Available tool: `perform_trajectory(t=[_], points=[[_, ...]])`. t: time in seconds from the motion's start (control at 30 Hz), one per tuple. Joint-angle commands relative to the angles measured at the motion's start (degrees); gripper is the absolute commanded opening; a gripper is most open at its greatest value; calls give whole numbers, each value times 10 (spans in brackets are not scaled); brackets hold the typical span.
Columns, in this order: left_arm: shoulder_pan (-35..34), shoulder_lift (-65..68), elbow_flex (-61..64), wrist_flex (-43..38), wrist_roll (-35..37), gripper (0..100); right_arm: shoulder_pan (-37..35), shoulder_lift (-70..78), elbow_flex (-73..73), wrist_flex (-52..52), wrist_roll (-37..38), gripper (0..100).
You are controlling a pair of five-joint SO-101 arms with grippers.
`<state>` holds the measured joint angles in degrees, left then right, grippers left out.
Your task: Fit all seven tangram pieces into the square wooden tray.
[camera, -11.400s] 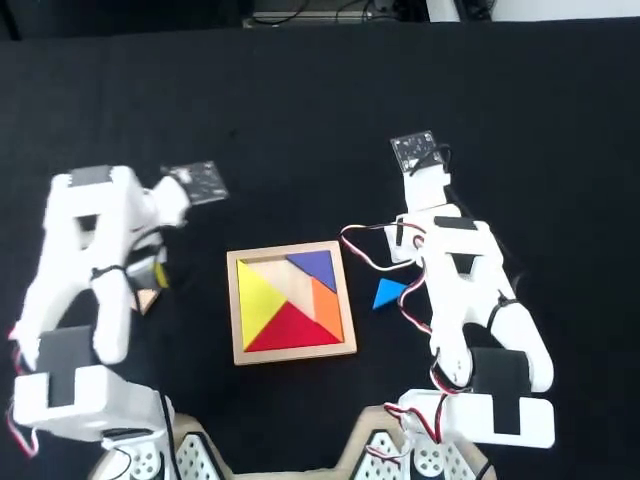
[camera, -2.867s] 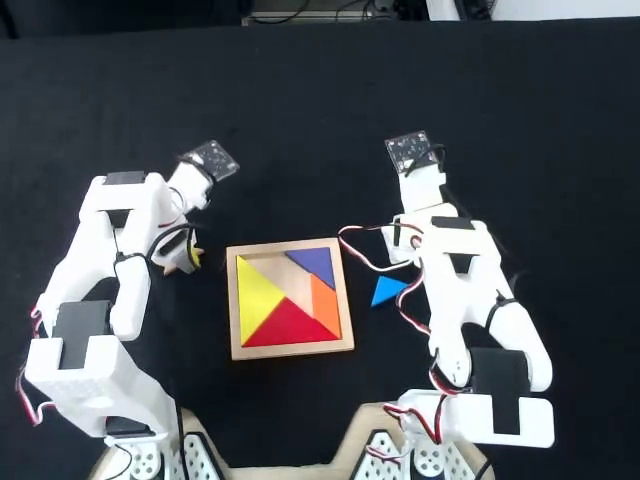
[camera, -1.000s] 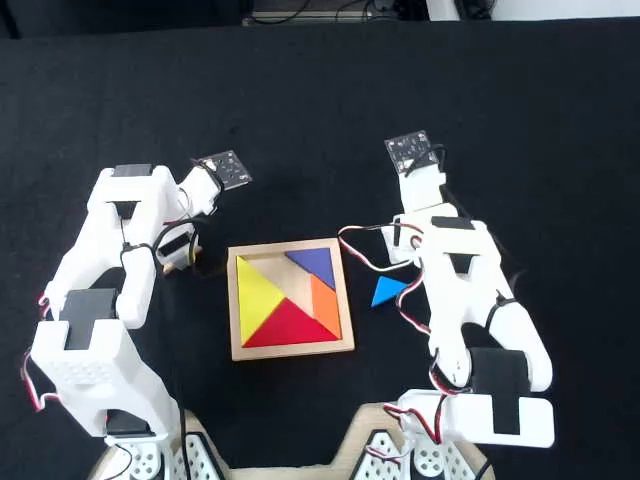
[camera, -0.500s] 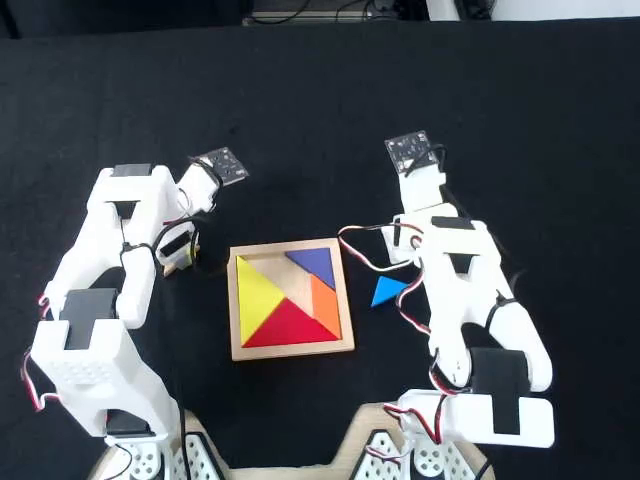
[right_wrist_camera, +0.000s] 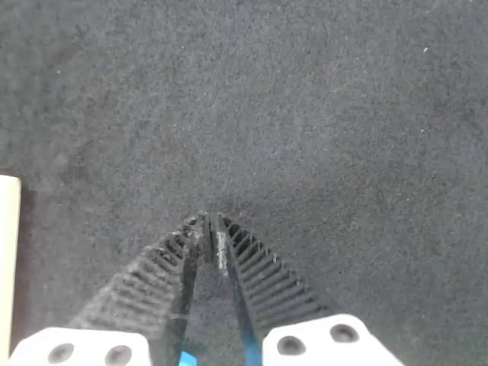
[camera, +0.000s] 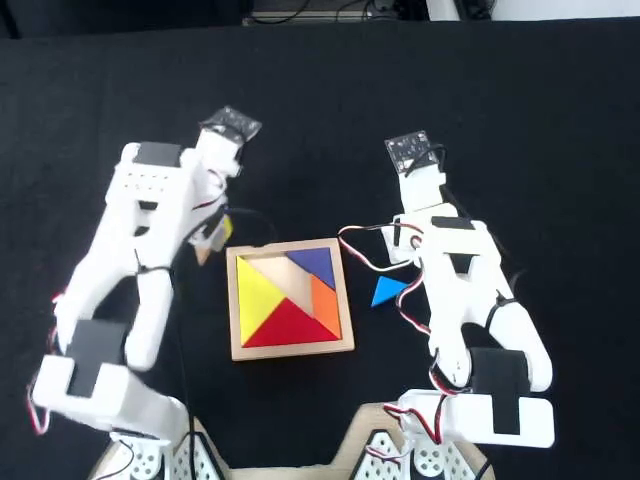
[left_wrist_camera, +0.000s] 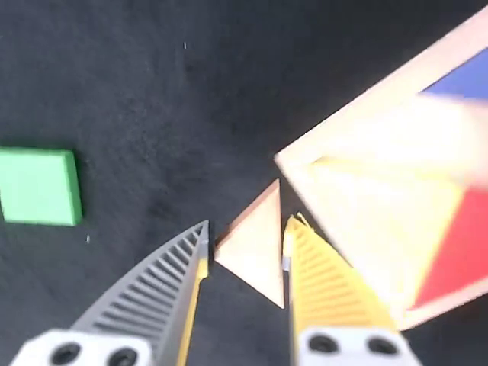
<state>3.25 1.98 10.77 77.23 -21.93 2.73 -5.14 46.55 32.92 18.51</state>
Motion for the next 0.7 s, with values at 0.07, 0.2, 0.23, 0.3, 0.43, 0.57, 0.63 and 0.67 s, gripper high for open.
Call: perform_trajectory(t=[0.07, 0.2, 0.23, 0.3, 0.43, 0.57, 0.63, 0.67], points=[[66, -80, -27, 11, 221, 102, 6, -4, -25, -6, -1, 11], [135, -67, -9, 1, 353, 105, 40, -5, -30, -9, -40, 11], [158, -61, 1, -10, 370, 105, 47, -5, -33, -10, -46, 11], [193, -47, 26, -44, 397, 102, 60, -3, -37, -16, -54, 11], [218, -5, 87, -148, 469, 102, 62, 0, -38, -16, -54, 11], [225, 21, 119, -184, 500, 102, 61, 0, -38, -17, -54, 11], [236, 24, 123, -182, 502, 102, 61, 0, -36, -25, -54, 11], [240, 24, 124, -181, 503, 102, 61, 0, -36, -27, -54, 11]])
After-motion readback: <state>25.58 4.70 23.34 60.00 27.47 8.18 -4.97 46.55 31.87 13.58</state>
